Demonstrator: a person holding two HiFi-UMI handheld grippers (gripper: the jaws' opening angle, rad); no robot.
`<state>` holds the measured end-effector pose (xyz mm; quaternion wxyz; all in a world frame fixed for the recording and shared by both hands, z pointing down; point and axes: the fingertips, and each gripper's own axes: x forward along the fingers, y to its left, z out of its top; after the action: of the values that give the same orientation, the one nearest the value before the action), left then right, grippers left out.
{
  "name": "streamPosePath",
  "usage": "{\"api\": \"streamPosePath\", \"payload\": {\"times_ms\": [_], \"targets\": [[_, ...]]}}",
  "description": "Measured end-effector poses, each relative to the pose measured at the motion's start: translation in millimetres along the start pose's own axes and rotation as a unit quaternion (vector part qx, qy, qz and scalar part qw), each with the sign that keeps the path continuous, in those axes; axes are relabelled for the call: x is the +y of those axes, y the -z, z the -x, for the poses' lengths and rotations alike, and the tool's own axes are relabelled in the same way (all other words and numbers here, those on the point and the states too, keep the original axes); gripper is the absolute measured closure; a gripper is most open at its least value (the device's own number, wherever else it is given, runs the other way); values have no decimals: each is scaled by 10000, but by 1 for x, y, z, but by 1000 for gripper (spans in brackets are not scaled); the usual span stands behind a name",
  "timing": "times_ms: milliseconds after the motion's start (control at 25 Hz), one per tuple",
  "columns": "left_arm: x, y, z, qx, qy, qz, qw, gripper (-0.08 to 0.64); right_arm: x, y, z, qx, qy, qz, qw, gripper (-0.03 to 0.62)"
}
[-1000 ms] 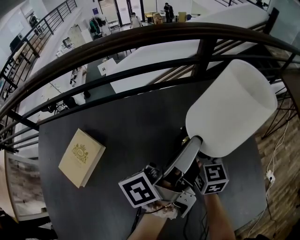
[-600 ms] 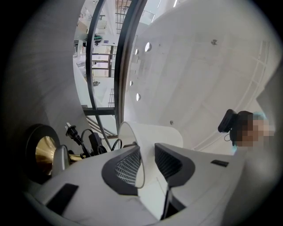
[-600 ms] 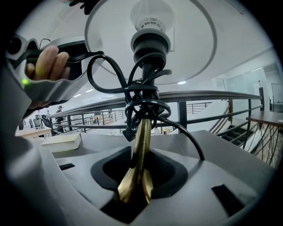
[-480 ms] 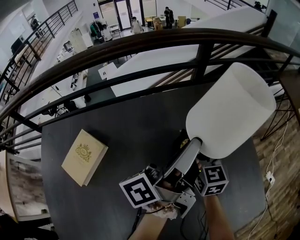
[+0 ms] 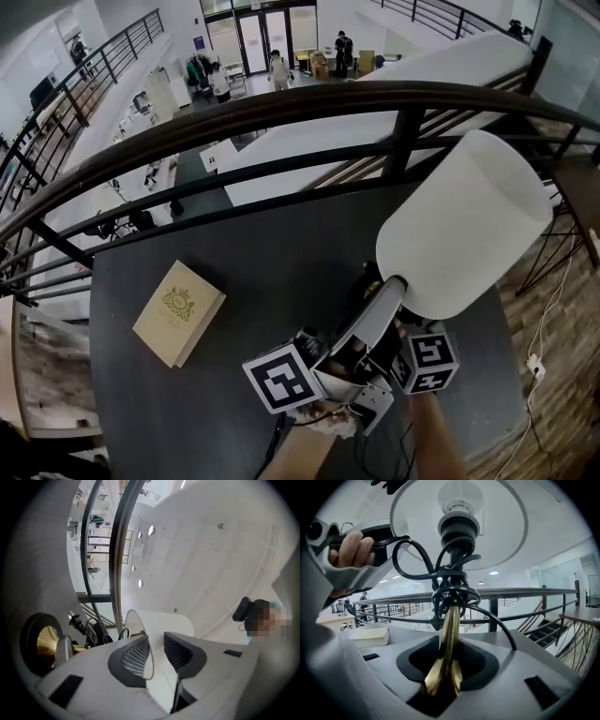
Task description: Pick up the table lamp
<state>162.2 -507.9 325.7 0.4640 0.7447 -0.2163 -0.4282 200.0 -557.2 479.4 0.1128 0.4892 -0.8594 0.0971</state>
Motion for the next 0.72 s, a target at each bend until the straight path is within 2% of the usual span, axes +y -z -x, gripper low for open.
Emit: {"api": "streamPosePath", "payload": {"times_ms": [720], "targets": [[-77,7,4,-73,374,-223,9990,443,22,-58,49,-303,-60,185,9994,448]]}}
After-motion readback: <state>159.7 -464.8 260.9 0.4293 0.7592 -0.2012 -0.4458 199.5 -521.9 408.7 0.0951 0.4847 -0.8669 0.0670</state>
